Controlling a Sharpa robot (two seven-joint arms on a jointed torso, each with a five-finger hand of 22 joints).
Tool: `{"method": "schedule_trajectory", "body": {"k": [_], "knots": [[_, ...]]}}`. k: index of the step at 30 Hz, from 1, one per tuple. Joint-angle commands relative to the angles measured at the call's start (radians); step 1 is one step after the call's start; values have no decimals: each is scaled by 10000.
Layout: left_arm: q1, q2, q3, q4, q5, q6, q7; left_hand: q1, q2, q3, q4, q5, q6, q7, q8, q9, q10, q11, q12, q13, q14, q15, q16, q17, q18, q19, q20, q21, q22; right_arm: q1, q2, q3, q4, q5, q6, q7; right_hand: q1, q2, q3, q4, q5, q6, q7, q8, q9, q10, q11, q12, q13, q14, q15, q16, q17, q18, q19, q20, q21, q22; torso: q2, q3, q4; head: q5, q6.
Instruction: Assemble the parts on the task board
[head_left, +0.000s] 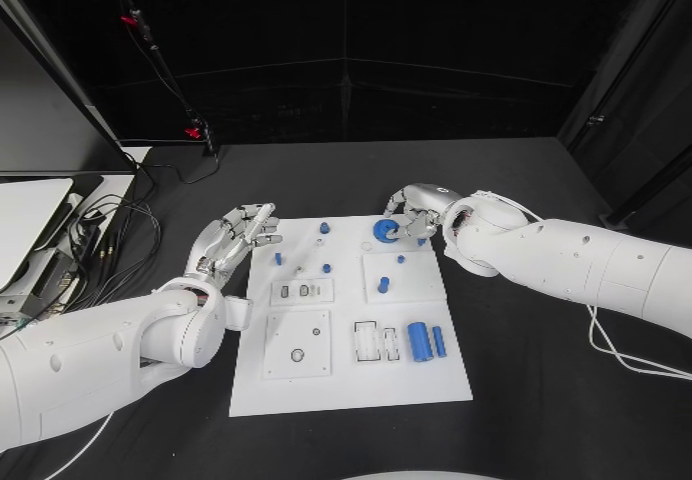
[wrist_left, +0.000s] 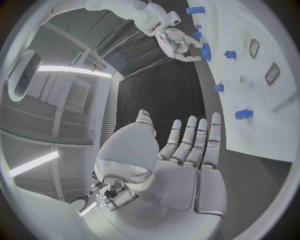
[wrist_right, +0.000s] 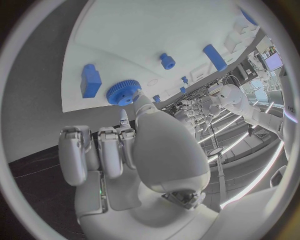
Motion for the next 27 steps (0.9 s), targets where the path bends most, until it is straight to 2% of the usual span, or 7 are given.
{"method": "schedule_trajectory", "body": {"k": [1, 9, 16, 22, 27], "knots": [[13, -2, 11, 16, -58, 97, 1560, 83, 16, 55, -22, 34, 12, 1491, -33, -3, -15, -16, -30, 15, -37, 56, -64, -2, 78, -54, -3, 32, -16, 14, 38, 6, -17, -179, 118, -41, 23, -39, 66, 5, -4, 47, -2, 12, -15, 1040, -91, 25, 2631, 1019, -79, 25, 2632, -72, 1058, -66, 29, 2632, -3, -1, 1, 18, -7], [13, -4, 11, 19, -58, 95, 1555, 91, 24, 56, -22, 57, 9, 1492, -34, -3, -14, -16, -29, 15, -38, 57, -66, -2, 77, -56, -3, 33, -17, 11, 97, 6, -45, -233, 202, -189, -72, -63, 132, 63, 19, 165, 8, -53, -66, 1040, -89, 25, 2631, 1019, -105, 25, 2632, -72, 1058, -103, 29, 2632, -1, -4, 0, 26, -22], [13, -7, 11, 17, -58, 101, 1533, 91, 24, 56, -22, 57, 9, 1492, -34, -3, -14, -16, -29, 15, -38, 57, -66, -2, 77, -56, -3, 33, -17, 11, 115, 6, -60, -287, -6, -283, -140, -70, 191, 108, 38, 264, 41, -133, -116, 1040, -62, 25, 2631, 1019, -97, 25, 2632, -72, 1058, -109, 29, 2632, -3, 1, -5, 37, -17], [13, -8, 11, 17, -58, 102, 1531, 91, 24, 56, -22, 57, 9, 1492, -34, -3, -14, -16, -29, 15, -38, 57, -66, -2, 77, -56, -3, 33, -17, 11, 126, 6, -70, -311, 9, -386, -178, -97, 231, 127, 58, 347, 75, -199, -155, 1040, -30, 25, 2631, 1019, -79, 25, 2632, -72, 1058, -100, 29, 2632, -1, 2, -6, 39, -18], [14, -8, 11, 18, -58, 87, 1537, 102, 29, 55, -22, 81, 6, 1491, -36, -2, -14, -16, -28, 14, -38, 57, -68, -2, 77, -58, -3, 35, -19, 10, 131, 6, -66, -277, 76, -461, -231, -141, 322, 158, 63, 575, 126, -349, -232, 1040, 19, 25, 2631, 1019, -38, 25, 2632, -72, 1058, -68, 29, 2632, -2, 1, -8, 42, -30]]}}
